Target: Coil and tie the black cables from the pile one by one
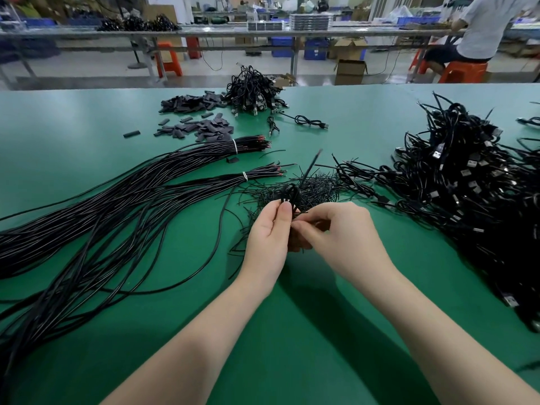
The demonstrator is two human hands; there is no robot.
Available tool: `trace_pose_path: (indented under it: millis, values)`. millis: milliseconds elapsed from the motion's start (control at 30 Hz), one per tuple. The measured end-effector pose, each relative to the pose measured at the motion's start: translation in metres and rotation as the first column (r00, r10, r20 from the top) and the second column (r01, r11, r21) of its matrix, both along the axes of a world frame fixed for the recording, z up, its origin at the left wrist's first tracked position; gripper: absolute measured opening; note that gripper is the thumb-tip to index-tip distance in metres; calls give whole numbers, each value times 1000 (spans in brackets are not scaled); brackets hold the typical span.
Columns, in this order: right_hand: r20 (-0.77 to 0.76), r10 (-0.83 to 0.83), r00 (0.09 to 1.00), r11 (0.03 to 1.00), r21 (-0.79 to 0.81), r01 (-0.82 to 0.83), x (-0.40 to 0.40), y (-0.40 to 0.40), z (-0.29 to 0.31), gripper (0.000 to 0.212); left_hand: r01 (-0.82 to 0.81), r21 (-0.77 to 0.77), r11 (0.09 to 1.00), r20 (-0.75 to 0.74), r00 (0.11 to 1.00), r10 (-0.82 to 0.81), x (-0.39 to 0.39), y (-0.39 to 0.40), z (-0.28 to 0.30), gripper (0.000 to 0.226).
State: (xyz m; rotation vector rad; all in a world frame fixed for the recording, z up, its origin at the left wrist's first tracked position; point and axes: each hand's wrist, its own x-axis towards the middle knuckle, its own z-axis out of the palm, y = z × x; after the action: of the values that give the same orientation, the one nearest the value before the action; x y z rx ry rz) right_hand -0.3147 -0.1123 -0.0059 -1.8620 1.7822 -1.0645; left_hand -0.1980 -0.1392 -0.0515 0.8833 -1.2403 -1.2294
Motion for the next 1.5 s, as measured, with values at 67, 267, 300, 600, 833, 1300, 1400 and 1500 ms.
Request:
trace_pose_path:
  millis: [67,267,300,600,833,1300,1400,1500]
  values:
    - [-112,-16,994,1000,-2,16,-2,-1,0,8,0,-31,1000,41,999,2,0,-1,-1,29]
    - [-10,67,998,997,34,-66,-14,-8,3,14,50,23,998,-22,999,-50,3,-4,4,16]
    - [17,82,996,994,67,-83,-16,-9,3,15,83,38,996,-39,996,-81,4,-4,5,14]
    - [182,205,962,942,231,-245,-36,-9,8,18,354,209,911,-196,928,-316,6,0,9,14]
    - [233,226,946,936,215,-277,-33,-7,12,18,488,272,830,-394,843,-366,13,-5,7,12]
    - [343,178,922,971,89,-221,-23,-7,9,12,409,226,884,-190,909,-372,15,-7,3,18]
    - [376,191,907,961,115,-250,-20,-6,8,13,435,232,870,-210,896,-392,16,-6,5,18]
    - [438,150,886,945,200,-259,-23,-7,6,20,529,238,814,-304,837,-455,21,-6,8,13]
